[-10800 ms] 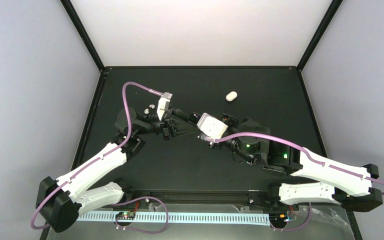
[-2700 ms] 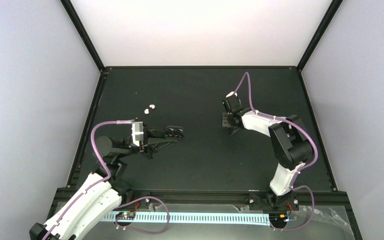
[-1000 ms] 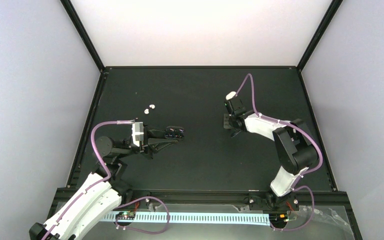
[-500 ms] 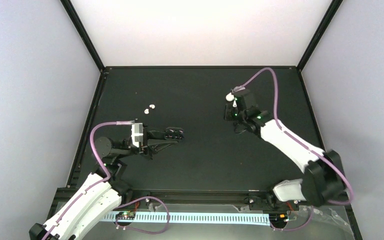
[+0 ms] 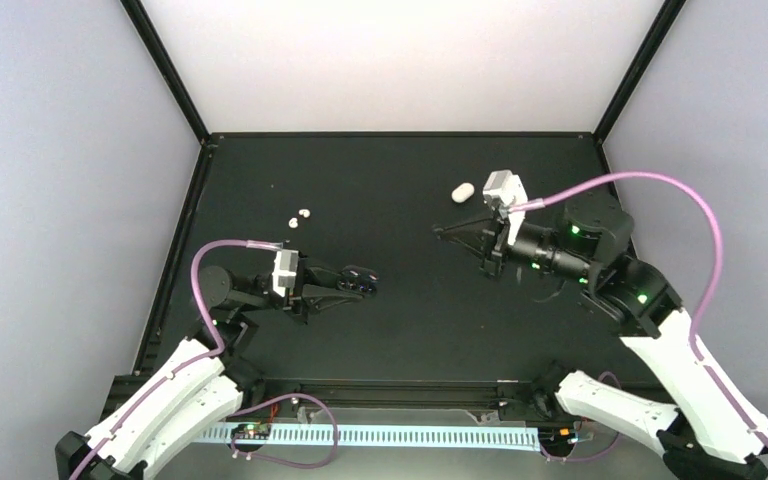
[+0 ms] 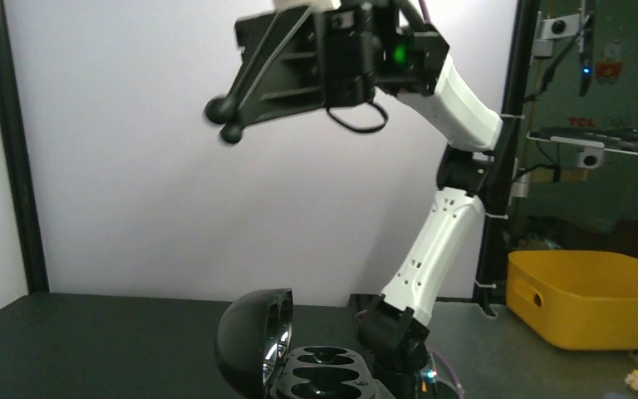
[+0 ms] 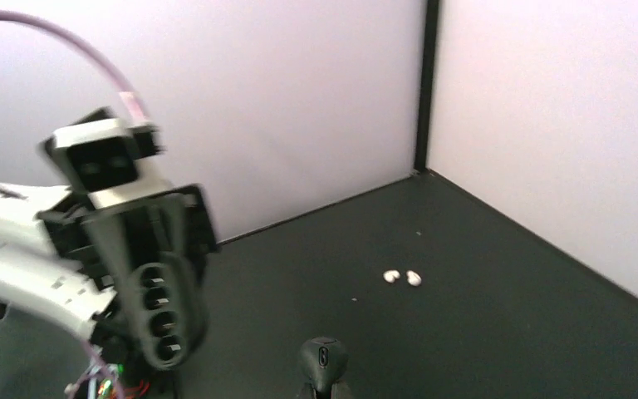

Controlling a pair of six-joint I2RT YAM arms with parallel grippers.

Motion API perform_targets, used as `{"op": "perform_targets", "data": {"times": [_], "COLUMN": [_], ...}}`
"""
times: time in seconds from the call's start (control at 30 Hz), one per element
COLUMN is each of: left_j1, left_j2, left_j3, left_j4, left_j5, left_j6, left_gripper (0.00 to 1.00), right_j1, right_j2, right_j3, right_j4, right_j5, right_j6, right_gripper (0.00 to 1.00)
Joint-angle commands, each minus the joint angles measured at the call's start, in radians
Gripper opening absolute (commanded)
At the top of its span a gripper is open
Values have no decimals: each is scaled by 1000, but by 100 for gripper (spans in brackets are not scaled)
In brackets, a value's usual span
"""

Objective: Insert the wireless bluetooth earbuds into the charging case
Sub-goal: Pick up the earbud from the center of the board, then place the earbud in the charging case.

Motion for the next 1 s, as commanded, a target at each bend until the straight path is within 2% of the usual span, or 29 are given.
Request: {"op": "perform_targets", "data": {"times": [0.0, 0.3, 0.6, 0.7, 0.83, 0.97], "left_j1": [-28, -50, -86, -88, -88, -89], "left_j2": [17, 35, 38, 15, 19, 34], "left_j3": [62, 112, 80, 67, 71, 72], "left_j4": [25, -8, 38, 35, 11, 10], "left_j5": [42, 55, 81, 55, 54, 64], "left_j6": [36, 104, 201, 214, 203, 182], "left_gripper": [2, 2, 2, 1, 2, 2], "right_j1": [113, 353, 733, 756, 755, 755], "right_j2": [-2, 52, 210, 235, 210, 239], "right_j3": [127, 294, 373, 396, 367, 381], "right_j4": [-266, -436, -501, -484, -378, -371], "right_j5": [8, 126, 471, 475, 513, 507], "right_j6": [-221, -265, -315, -320, -307, -304], "right_gripper": [1, 1, 1, 1, 1, 1]}}
